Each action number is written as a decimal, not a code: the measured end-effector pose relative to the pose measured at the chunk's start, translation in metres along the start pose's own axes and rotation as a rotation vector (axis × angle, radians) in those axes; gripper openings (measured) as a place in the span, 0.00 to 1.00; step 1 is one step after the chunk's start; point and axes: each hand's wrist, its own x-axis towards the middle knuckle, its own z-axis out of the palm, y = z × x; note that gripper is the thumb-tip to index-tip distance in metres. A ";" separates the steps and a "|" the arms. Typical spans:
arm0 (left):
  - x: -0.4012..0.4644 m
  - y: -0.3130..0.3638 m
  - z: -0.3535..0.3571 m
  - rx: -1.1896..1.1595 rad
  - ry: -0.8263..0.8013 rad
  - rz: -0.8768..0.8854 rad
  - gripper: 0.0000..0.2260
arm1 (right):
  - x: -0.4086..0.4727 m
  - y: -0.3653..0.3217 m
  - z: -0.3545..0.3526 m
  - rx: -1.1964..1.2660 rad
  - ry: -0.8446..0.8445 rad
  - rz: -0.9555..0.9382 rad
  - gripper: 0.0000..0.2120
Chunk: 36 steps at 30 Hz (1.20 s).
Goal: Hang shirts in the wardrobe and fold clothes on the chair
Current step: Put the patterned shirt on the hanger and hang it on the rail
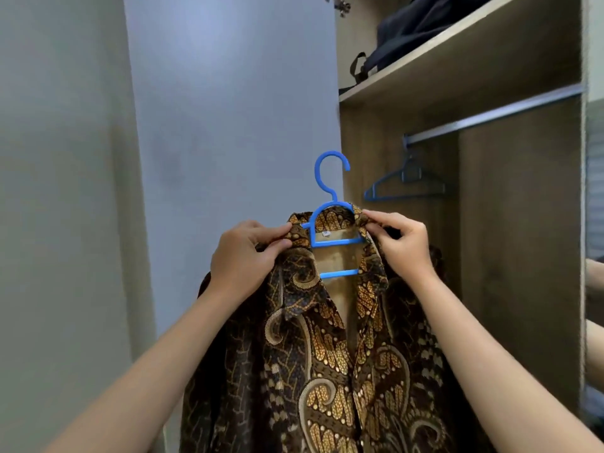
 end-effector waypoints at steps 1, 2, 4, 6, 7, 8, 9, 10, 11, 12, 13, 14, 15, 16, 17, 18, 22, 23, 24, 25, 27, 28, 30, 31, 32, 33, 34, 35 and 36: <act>0.009 -0.001 0.013 -0.015 -0.006 0.000 0.11 | 0.006 0.008 -0.006 -0.005 0.030 0.002 0.12; 0.018 -0.002 0.027 -0.030 -0.014 0.002 0.11 | 0.011 0.018 -0.011 -0.015 0.062 0.004 0.11; 0.037 -0.003 0.053 -0.046 -0.033 0.016 0.11 | 0.022 0.037 -0.022 -0.050 0.127 -0.005 0.09; 0.058 -0.002 0.080 -0.049 -0.054 0.042 0.10 | 0.034 0.057 -0.033 -0.091 0.195 -0.013 0.09; 0.069 0.000 0.091 -0.050 -0.060 0.050 0.10 | 0.041 0.066 -0.038 -0.102 0.220 -0.011 0.09; 0.079 0.000 0.101 -0.054 -0.065 0.056 0.10 | 0.047 0.074 -0.043 -0.108 0.238 -0.010 0.11; 0.089 0.000 0.113 -0.062 -0.072 0.063 0.10 | 0.054 0.083 -0.047 -0.117 0.256 -0.016 0.12; 0.098 0.000 0.124 -0.069 -0.080 0.068 0.10 | 0.061 0.090 -0.051 -0.123 0.271 -0.021 0.15; 0.107 -0.002 0.134 -0.080 -0.090 0.074 0.10 | 0.068 0.097 -0.056 -0.133 0.282 -0.021 0.16; 0.115 -0.003 0.144 -0.094 -0.099 0.083 0.10 | 0.075 0.103 -0.061 -0.147 0.290 -0.018 0.18; 0.124 -0.004 0.153 -0.105 -0.104 0.095 0.10 | 0.082 0.108 -0.066 -0.166 0.293 -0.015 0.19; 0.132 -0.004 0.161 -0.115 -0.106 0.110 0.10 | 0.088 0.114 -0.071 -0.189 0.299 -0.012 0.19; 0.140 -0.004 0.170 -0.126 -0.105 0.129 0.10 | 0.094 0.119 -0.078 -0.212 0.311 -0.016 0.19; 0.147 -0.003 0.179 -0.138 -0.103 0.153 0.10 | 0.100 0.124 -0.084 -0.233 0.325 -0.023 0.18; 0.154 -0.002 0.187 -0.147 -0.098 0.180 0.10 | 0.105 0.127 -0.091 -0.240 0.332 -0.030 0.17; 0.161 0.001 0.196 -0.157 -0.090 0.208 0.10 | 0.111 0.130 -0.098 -0.234 0.336 -0.034 0.16; 0.189 0.012 0.229 -0.170 -0.075 0.279 0.09 | 0.135 0.146 -0.118 -0.248 0.367 -0.070 0.15; 0.195 0.013 0.237 -0.170 -0.073 0.282 0.08 | 0.142 0.152 -0.122 -0.265 0.373 -0.077 0.16; 0.201 0.014 0.245 -0.171 -0.070 0.281 0.08 | 0.149 0.159 -0.126 -0.281 0.374 -0.084 0.16; 0.207 0.015 0.253 -0.169 -0.067 0.280 0.09 | 0.156 0.166 -0.130 -0.296 0.375 -0.093 0.16; 0.220 0.016 0.268 -0.161 -0.066 0.265 0.09 | 0.172 0.182 -0.135 -0.315 0.368 -0.104 0.16; 0.227 0.016 0.275 -0.162 -0.072 0.250 0.09 | 0.180 0.189 -0.138 -0.323 0.360 -0.106 0.16; 0.243 0.018 0.291 -0.169 -0.089 0.216 0.08 | 0.197 0.204 -0.145 -0.354 0.348 -0.119 0.17; 0.251 0.021 0.298 -0.167 -0.091 0.207 0.08 | 0.206 0.211 -0.149 -0.373 0.349 -0.126 0.17; 0.259 0.023 0.306 -0.156 -0.085 0.207 0.08 | 0.215 0.219 -0.154 -0.388 0.350 -0.128 0.17; 0.266 0.026 0.314 -0.139 -0.074 0.215 0.09 | 0.224 0.226 -0.159 -0.394 0.350 -0.121 0.17; 0.273 0.029 0.322 -0.123 -0.060 0.226 0.09 | 0.233 0.234 -0.165 -0.391 0.344 -0.111 0.17; 0.280 0.032 0.329 -0.110 -0.048 0.236 0.09 | 0.242 0.240 -0.170 -0.388 0.334 -0.103 0.16; 0.286 0.035 0.337 -0.103 -0.042 0.244 0.09 | 0.251 0.245 -0.175 -0.387 0.325 -0.097 0.16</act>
